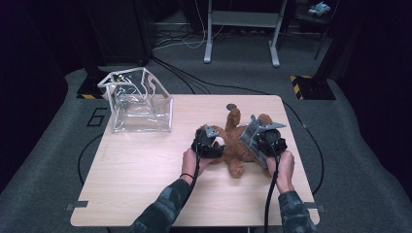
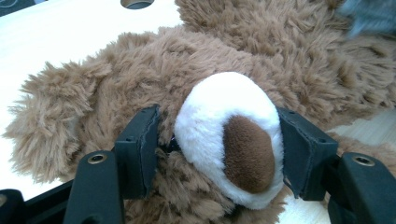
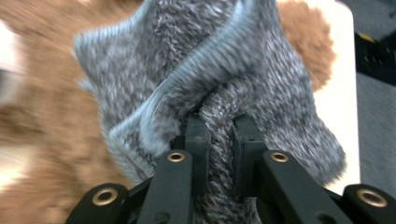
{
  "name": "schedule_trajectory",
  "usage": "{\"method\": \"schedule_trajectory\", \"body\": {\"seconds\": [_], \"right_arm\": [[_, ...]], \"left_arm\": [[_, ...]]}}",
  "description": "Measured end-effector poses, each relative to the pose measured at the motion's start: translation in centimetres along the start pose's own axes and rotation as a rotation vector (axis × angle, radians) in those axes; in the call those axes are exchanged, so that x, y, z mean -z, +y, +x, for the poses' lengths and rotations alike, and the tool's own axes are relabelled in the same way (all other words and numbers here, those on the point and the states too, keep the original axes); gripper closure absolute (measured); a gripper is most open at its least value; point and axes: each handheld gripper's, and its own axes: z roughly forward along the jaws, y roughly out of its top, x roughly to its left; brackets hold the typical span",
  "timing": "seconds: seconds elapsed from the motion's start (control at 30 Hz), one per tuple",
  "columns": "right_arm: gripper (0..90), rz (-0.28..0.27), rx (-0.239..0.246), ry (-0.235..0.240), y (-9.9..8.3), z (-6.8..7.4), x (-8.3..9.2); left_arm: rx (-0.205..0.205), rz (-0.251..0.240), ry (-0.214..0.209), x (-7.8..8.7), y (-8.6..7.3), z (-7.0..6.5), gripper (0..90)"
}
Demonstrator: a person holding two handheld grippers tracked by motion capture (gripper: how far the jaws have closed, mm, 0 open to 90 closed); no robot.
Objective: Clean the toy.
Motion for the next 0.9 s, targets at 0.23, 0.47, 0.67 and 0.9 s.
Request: {"method": "schedule_trajectory", "body": {"seconds": [0.23,0.47,0.67,0.9], "right_arm": [[79.4,-0.009,0.097,0.143,0.8,5.5,-0.3],[79.7,0.03,0.137,0.126,0.3,6.9,-2.3],[79.7,0.051,0.109,0.103,-0.4,4.2,-1.1],[79.3,0.061,0.037,0.014,-2.3,0.3,-0.3]], "left_arm": [[0.002,0.003,0.003,0.0,0.1,0.0,36.2],[0.005,0.003,-0.001,-0.1,0.1,0.0,36.3],[0.007,-0.001,-0.007,-0.1,0.1,0.1,36.3],[-0.002,0.004,-0.016,0.0,0.1,0.2,36.3]]}}
